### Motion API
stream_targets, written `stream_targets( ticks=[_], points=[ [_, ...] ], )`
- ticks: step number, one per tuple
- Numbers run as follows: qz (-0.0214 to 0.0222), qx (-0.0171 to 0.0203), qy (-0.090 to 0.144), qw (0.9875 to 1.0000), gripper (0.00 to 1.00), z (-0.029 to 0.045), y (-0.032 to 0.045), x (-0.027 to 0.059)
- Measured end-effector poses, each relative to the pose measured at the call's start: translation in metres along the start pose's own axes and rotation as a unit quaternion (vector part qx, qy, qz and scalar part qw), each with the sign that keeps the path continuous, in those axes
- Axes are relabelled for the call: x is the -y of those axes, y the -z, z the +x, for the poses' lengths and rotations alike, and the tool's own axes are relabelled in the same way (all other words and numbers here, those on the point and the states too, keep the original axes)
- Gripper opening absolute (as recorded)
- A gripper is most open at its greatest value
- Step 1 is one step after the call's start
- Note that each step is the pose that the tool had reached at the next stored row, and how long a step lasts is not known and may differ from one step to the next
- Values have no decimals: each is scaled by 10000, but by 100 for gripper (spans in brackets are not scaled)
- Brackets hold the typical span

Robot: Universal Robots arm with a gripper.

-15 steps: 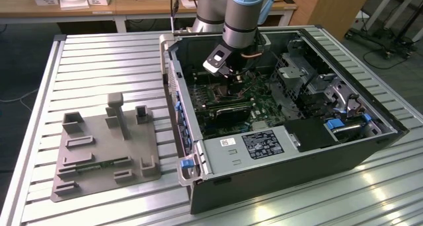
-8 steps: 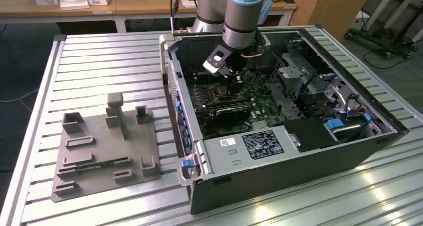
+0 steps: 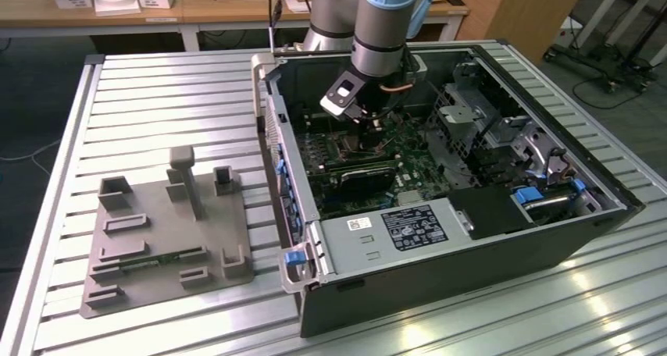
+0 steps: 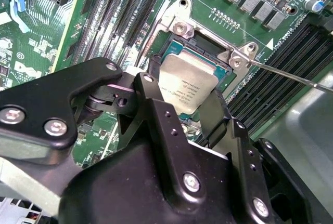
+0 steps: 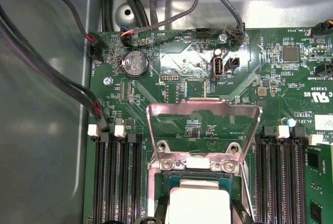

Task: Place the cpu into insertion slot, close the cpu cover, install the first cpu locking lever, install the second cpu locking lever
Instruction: 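Place the cpu into insertion slot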

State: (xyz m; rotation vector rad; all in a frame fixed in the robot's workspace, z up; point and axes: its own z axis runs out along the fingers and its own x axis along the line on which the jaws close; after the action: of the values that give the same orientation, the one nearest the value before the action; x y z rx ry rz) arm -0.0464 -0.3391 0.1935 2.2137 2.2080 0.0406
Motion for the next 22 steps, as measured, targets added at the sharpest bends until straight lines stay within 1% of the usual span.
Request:
stream_targets(
  ticks=[14, 16, 17, 22],
  points=[
    [-2, -2, -1, 10000, 54, 1, -2, -2],
    [-1, -1, -1, 10000, 55, 1, -2, -2],
    [-1, -1, -1, 10000, 61, 1, -2, -2],
    [0, 1, -2, 10000, 61, 0, -1, -1]
  ],
)
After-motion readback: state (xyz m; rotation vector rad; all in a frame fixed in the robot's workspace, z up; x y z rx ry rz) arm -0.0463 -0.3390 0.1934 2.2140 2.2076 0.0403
